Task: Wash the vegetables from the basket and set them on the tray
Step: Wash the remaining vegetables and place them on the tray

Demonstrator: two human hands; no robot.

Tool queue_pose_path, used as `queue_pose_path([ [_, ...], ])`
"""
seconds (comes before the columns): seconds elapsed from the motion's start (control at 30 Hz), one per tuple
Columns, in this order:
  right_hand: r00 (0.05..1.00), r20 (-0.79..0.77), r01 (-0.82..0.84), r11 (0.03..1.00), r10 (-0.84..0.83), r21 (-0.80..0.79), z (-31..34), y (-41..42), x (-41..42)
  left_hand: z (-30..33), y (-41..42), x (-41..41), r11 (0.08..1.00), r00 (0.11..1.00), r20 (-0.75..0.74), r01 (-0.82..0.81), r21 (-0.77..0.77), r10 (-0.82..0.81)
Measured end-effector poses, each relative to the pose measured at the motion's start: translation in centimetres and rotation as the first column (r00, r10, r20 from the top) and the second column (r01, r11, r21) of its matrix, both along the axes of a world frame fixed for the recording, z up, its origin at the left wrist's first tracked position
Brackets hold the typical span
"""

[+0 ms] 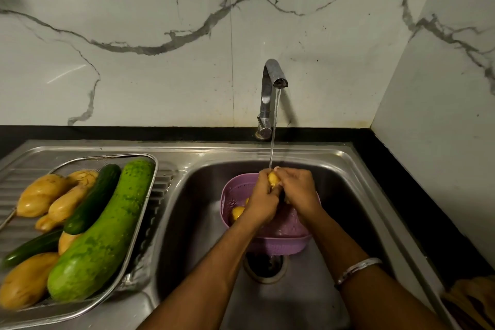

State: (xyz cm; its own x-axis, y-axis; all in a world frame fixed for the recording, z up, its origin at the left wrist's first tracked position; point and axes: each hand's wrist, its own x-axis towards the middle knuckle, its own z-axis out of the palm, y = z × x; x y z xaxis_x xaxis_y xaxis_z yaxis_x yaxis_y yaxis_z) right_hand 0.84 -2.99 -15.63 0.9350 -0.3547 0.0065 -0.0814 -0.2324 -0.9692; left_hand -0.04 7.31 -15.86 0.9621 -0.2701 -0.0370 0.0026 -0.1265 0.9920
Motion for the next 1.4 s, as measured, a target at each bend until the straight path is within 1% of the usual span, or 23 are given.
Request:
queue_pose_path([
  [0.07, 0.994, -0.029, 0.102, 0.995, -0.102, -0.002, -0.3, -0.2, 0.3, -0.1, 0.0, 0.0, 1.000, 1.000, 0.022, 0.012, 0.017, -0.012],
  [0.1, 0.992, -0.059, 0.117, 0.993, -0.115, 0.023, -0.2, -0.3, 0.3, -0.2, 0.1, 0.1, 1.000, 0.999, 0.039, 0.007, 0.026, -0.008],
  [0.17, 0.994, -0.088, 0.078, 0.995, -0.072, 0.058, 0.0, -0.4, 0.1, -0.2, 0.4, 0.2, 0.999, 0.999, 0.039, -0.022, 0.028, 0.021],
  [0.23, 0.998, -0.067, -0.010, 0.999, 0.012, 0.031, 0.4, -0.3, -0.1, -0.2, 0.6, 0.3, 0.997, 0.997, 0.003, -0.071, -0.024, 0.071],
  [0.3, 0.995, -0.052, -0.083, 0.993, 0.087, 0.082, 0.7, -0.2, -0.3, 0.2, 0.5, 0.1, 0.987, 0.991, -0.024, -0.135, -0.084, 0.133],
  [0.4, 0.983, -0.074, -0.135, 0.935, 0.168, 0.328, 0.8, -0.8, 0.0, 1.0, 0.1, -0.4, 0.959, 0.975, -0.141, -0.197, -0.206, 0.170],
  [0.43, 0.979, -0.069, -0.154, 0.913, 0.193, 0.379, 0.8, -1.1, 0.1, 1.3, -0.1, -0.5, 0.942, 0.966, -0.208, -0.207, -0.265, 0.154],
  [0.5, 0.979, -0.052, -0.162, 0.900, 0.199, 0.405, 0.7, -1.5, 0.3, 1.8, -0.6, -0.3, 0.883, 0.938, -0.332, -0.237, -0.405, 0.100],
  [0.57, 0.988, -0.052, -0.114, 0.916, 0.144, 0.385, 0.7, -1.3, 0.1, 1.8, -0.9, 0.2, 0.830, 0.922, -0.384, -0.259, -0.494, 0.059],
  [0.67, 0.988, -0.150, -0.003, 0.958, 0.048, 0.288, 0.5, -0.7, -0.6, 1.8, -1.0, 0.3, 0.798, 0.900, -0.426, -0.320, -0.510, 0.089],
  [0.73, 0.974, -0.219, 0.006, 0.961, 0.057, 0.275, 0.5, -0.5, -1.1, 1.5, -0.9, 0.3, 0.786, 0.884, -0.447, -0.372, -0.494, 0.138],
  [0.8, 0.973, -0.208, -0.040, 0.959, 0.101, 0.279, 0.7, -0.3, -1.4, 1.5, -0.9, 0.2, 0.783, 0.881, -0.447, -0.387, -0.487, 0.157],
  [0.9, 0.983, -0.117, -0.103, 0.949, 0.143, 0.298, 0.7, -0.2, -1.4, 1.7, -0.5, 0.2, 0.819, 0.888, -0.438, -0.351, -0.455, 0.137],
  [0.97, 0.988, -0.108, -0.073, 0.948, 0.111, 0.311, 0.6, -0.2, -1.1, 1.8, -0.2, 0.3, 0.859, 0.911, -0.382, -0.316, -0.402, 0.156],
  [1.0, 0.991, -0.110, -0.043, 0.958, 0.077, 0.285, 0.4, -0.3, -1.0, 1.9, -0.2, 0.2, 0.881, 0.922, -0.338, -0.311, -0.357, 0.188],
  [1.1, 0.997, -0.081, -0.003, 0.991, 0.014, 0.133, -0.3, -0.8, -0.6, 1.5, -0.1, 0.2, 0.934, 0.948, -0.229, -0.275, -0.229, 0.222],
  [1.17, 0.997, -0.080, 0.002, 1.000, -0.003, -0.020, -0.7, -1.1, -0.3, 1.0, -0.1, 0.3, 0.950, 0.949, -0.209, -0.272, -0.155, 0.238],
  [1.2, 0.997, -0.076, 0.006, 0.993, -0.015, -0.114, -0.9, -1.2, -0.2, 0.7, 0.1, 0.4, 0.948, 0.940, -0.218, -0.293, -0.123, 0.262],
  [1.23, 0.998, -0.070, -0.006, 0.982, -0.007, -0.191, -1.0, -1.3, -0.2, 0.4, 0.2, 0.7, 0.933, 0.917, -0.270, -0.336, -0.128, 0.293],
  [1.27, 0.998, -0.057, -0.035, 0.975, 0.023, -0.219, -1.0, -1.1, -0.2, 0.3, 0.2, 0.7, 0.908, 0.879, -0.361, -0.388, -0.161, 0.312],
  [1.3, 0.997, -0.044, -0.070, 0.975, 0.062, -0.209, -1.0, -0.9, -0.3, 0.4, 0.1, 0.7, 0.878, 0.838, -0.449, -0.433, -0.202, 0.311],
  [1.33, 0.994, -0.035, -0.103, 0.979, 0.099, -0.177, -1.0, -0.6, -0.4, 0.5, 0.0, 0.6, 0.855, 0.810, -0.500, -0.465, -0.229, 0.307],
  [1.4, 0.990, -0.019, -0.140, 0.982, 0.138, -0.128, -1.0, -0.3, -0.5, 0.4, -0.1, 0.6, 0.837, 0.791, -0.528, -0.490, -0.242, 0.310],
])
